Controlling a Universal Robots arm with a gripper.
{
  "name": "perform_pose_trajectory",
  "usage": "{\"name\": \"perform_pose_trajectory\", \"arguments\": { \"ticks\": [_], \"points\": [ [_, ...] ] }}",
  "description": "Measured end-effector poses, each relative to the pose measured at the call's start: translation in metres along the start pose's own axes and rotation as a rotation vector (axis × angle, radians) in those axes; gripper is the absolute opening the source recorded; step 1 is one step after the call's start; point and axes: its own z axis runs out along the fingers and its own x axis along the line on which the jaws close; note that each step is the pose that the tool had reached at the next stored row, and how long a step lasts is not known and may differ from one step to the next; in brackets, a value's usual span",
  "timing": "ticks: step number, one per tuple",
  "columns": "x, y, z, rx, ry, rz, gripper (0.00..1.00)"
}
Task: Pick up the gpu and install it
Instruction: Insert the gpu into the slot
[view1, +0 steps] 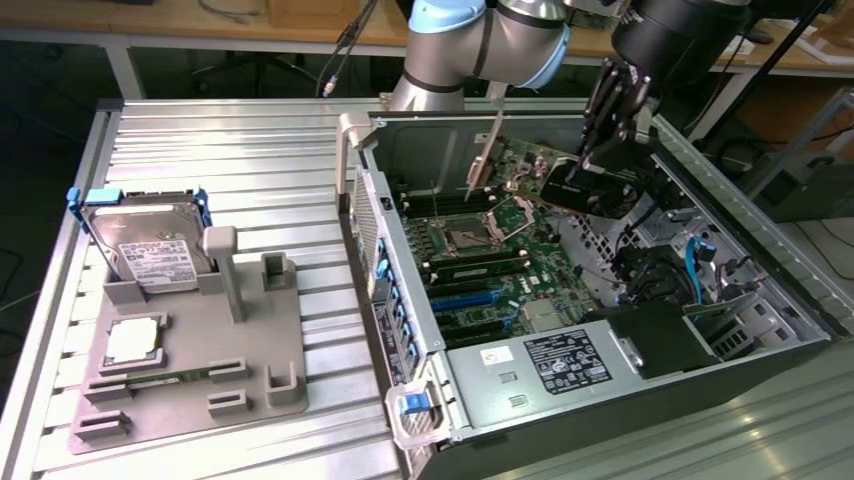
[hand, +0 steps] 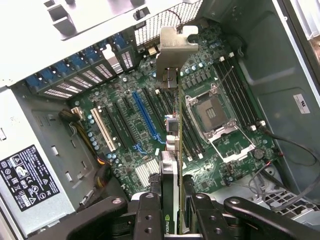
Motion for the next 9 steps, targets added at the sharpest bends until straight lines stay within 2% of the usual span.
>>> {"name": "perform_pose_trajectory", "arguments": {
  "ticks": [9],
  "points": [
    [0.0,0.0,0.0,-0.0015,0.0017,-0.039,0.27]
  ]
}}
